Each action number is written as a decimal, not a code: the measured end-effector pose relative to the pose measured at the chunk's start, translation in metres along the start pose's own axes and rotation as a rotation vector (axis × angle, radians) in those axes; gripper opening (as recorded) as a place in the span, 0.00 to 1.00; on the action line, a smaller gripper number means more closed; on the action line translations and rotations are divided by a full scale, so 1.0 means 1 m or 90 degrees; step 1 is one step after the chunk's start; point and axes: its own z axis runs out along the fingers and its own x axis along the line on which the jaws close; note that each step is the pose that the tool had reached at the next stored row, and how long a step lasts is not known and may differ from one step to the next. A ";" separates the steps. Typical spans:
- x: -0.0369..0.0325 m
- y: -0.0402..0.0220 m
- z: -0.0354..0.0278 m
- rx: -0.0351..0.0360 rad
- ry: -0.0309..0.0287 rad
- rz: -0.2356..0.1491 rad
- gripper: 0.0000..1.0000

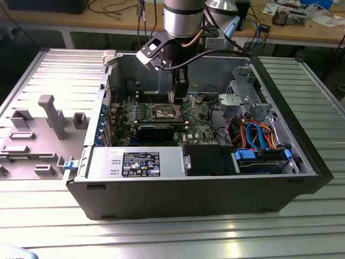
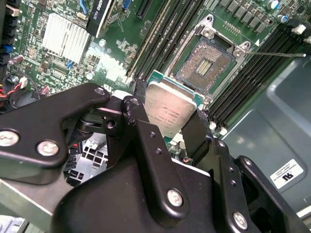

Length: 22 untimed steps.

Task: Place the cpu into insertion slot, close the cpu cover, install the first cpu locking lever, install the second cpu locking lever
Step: 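Place the cpu into insertion slot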

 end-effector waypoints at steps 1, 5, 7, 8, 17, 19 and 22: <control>0.0001 -0.0002 0.0006 0.0000 0.0000 0.000 0.54; 0.0004 -0.0003 0.0026 0.0001 -0.0006 0.000 0.54; 0.0003 -0.0003 0.0031 0.0001 -0.0008 0.000 0.54; 0.0004 -0.0003 0.0034 0.0000 -0.0007 0.000 0.54; 0.0003 -0.0005 0.0067 0.0000 -0.0007 0.000 0.54; 0.0019 -0.0042 0.0103 0.0000 -0.0006 0.000 0.54; 0.0048 -0.0072 0.0130 0.0001 -0.0008 0.000 0.54</control>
